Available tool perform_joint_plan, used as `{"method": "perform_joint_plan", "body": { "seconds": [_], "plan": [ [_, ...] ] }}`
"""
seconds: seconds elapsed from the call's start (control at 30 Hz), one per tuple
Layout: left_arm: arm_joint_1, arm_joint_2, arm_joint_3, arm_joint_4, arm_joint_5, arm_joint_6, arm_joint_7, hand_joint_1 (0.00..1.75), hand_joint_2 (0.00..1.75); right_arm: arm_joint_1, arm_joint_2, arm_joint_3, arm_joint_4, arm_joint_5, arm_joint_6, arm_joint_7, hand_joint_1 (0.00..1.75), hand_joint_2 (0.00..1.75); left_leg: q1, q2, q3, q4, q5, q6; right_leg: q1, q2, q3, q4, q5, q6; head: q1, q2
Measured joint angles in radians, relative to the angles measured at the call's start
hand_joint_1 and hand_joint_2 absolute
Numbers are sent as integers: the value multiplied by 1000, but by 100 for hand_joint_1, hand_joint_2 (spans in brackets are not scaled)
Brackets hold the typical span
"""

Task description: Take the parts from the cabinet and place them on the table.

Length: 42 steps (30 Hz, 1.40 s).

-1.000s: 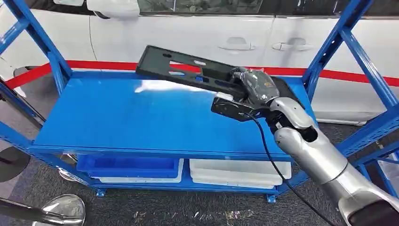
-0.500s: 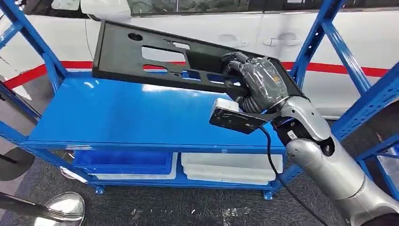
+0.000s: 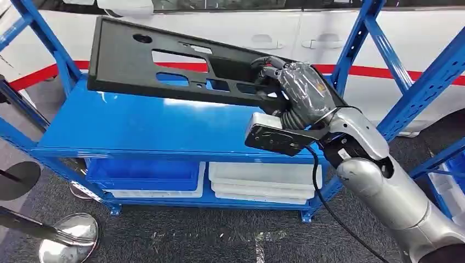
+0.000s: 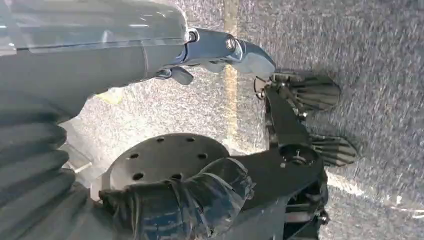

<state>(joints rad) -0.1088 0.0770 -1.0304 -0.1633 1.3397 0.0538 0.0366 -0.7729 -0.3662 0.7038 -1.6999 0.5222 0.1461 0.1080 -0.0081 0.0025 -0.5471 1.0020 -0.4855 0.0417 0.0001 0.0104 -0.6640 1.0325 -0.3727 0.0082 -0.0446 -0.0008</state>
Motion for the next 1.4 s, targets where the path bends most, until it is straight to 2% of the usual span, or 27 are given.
{"method": "perform_joint_plan", "body": {
  "seconds": [0.03,0.13,0.17,0.2,0.23,0.3,0.33,0.37,0.4,0.47,0.53,0.63,0.7,0.77,0.83,0.87,0.9,1.0,1.03,1.07,1.1,1.2,1.23,1.3,1.33,1.37,1.4],
  "plan": [
    [-2,-4,0,0,0,0,0,0,175,-1,-6,0,0,-3,0,-1,175,175,6,10,6,-12,19,0,-2,1,-11,13,-24,4,1,0],
    [0,-5,0,0,0,0,-1,0,175,-9,-8,1,-2,-17,2,-4,175,175,6,12,-28,-17,49,10,-6,-2,-59,187,-184,15,6,0],
    [0,-5,0,0,0,0,-2,0,175,-8,-9,2,-2,-25,4,-4,175,175,7,13,-42,-15,58,10,-8,-2,-71,254,-216,18,6,0],
    [-1,-5,0,0,0,0,-2,0,175,-8,-12,3,-2,-36,6,-7,175,175,7,13,-56,-11,66,8,-11,-3,-72,291,-219,21,6,0],
    [-1,-5,0,0,0,0,-1,0,175,-8,-15,5,-2,-53,10,-11,175,175,9,13,-71,-6,74,6,-15,-4,-50,283,-196,24,6,0],
    [0,-6,0,0,-3,-1,-1,0,175,-10,-21,13,-7,-81,13,-16,175,175,12,12,-96,8,83,-2,-21,-7,45,156,-129,28,6,0],
    [0,-6,0,0,-3,-2,-1,0,175,-13,-22,19,-10,-91,14,-16,175,175,13,12,-106,18,86,-6,-24,-11,104,73,-117,29,7,0],
    [0,-6,0,0,-3,-2,-1,0,175,-20,-24,24,-13,-100,13,-16,175,175,9,12,-121,27,88,-12,-19,-12,138,11,-145,27,8,0],
    [-1,-6,0,0,-3,-2,-1,0,175,-22,-25,27,-16,-104,13,-15,175,175,10,13,-124,33,95,-18,-11,-8,133,8,-141,14,3,0],
    [-1,-6,0,0,0,-2,-1,0,175,-27,-32,29,-18,-111,13,-14,175,175,11,13,-125,26,110,-32,-10,-6,123,7,-134,3,6,0],
    [3,-6,0,0,0,-2,-1,0,175,-27,-33,37,-18,-115,13,-13,175,175,14,12,-137,25,110,-43,-18,-5,115,-4,-110,-20,9,0],
    [3,-8,0,0,0,-2,0,0,175,-30,-37,44,-18,-124,11,-12,175,175,20,7,-196,202,-54,-56,-19,5,76,-5,-79,-35,3,0],
    [3,-8,0,0,1,-2,0,0,175,-29,-39,50,-18,-127,11,-13,175,175,20,7,-217,329,-103,-60,-18,21,48,-2,-59,-33,3,0],
    [3,-8,0,0,1,-2,0,0,175,-28,-40,54,-18,-128,11,-13,175,175,20,4,-165,296,-58,-56,-19,38,20,-1,-38,-30,3,0],
    [3,-7,0,0,0,-1,0,0,175,-29,-41,54,-18,-129,11,-12,175,175,20,-23,-49,137,-6,-47,-20,57,1,-1,-21,-23,3,0],
    [1,-7,0,0,1,-1,0,0,175,-31,-42,54,-18,-129,11,-13,175,175,21,-66,3,50,-29,-38,-22,65,-7,0,-13,-17,2,0],
    [1,-7,0,0,1,-1,-1,0,175,-35,-43,54,-18,-131,10,-12,175,175,22,-80,30,5,-38,-38,-20,71,-14,-1,-4,-10,6,0],
    [-2,-8,0,0,3,-1,-2,0,175,-36,-44,60,-17,-132,10,-11,175,175,14,-58,20,16,-20,-32,-26,100,-15,-20,28,11,5,0],
    [-1,-10,0,0,3,-1,-2,0,175,-35,-48,60,-17,-133,10,-11,175,175,22,-42,13,6,-7,-23,-17,110,-21,-23,36,20,7,0],
    [-4,-11,0,0,3,-1,-2,0,175,-37,-51,62,-15,-133,10,-10,175,175,23,-25,8,5,4,-12,-18,68,-32,-7,6,17,6,0],
    [-3,-12,0,0,3,-1,-1,0,175,-42,-51,66,-15,-133,10,-10,175,175,21,-15,-4,5,13,0,-15,25,-50,45,-54,19,14,0],
    [0,-12,0,0,4,-1,0,0,175,-43,-51,75,-15,-133,10,-13,175,175,13,20,-38,8,33,9,-17,-7,-107,271,-197,25,13,0],
    [0,-12,0,0,4,-1,0,0,175,-43,-51,76,-13,-133,10,-13,175,175,10,31,-49,10,40,10,-17,-7,-106,308,-200,25,15,0],
    [-2,-11,0,0,5,0,0,0,175,-46,-51,82,-10,-133,10,-13,175,175,3,55,-77,18,55,10,-16,-8,-48,274,-125,18,15,0],
    [-3,-11,0,0,5,-1,0,0,175,-48,-51,87,-9,-134,10,-13,175,175,0,65,-87,21,61,10,-11,-15,9,204,-90,11,14,0],
    [-4,-13,0,0,5,-1,0,0,175,-48,-51,89,-10,-134,10,-13,175,175,-3,72,-92,25,65,9,-2,-37,74,118,-81,-1,14,0],
    [-4,-16,0,0,5,-1,0,0,175,-51,-51,89,-10,-134,10,-13,175,175,-4,82,-96,26,68,5,8,-82,129,31,-124,-13,13,0]
  ]
}}
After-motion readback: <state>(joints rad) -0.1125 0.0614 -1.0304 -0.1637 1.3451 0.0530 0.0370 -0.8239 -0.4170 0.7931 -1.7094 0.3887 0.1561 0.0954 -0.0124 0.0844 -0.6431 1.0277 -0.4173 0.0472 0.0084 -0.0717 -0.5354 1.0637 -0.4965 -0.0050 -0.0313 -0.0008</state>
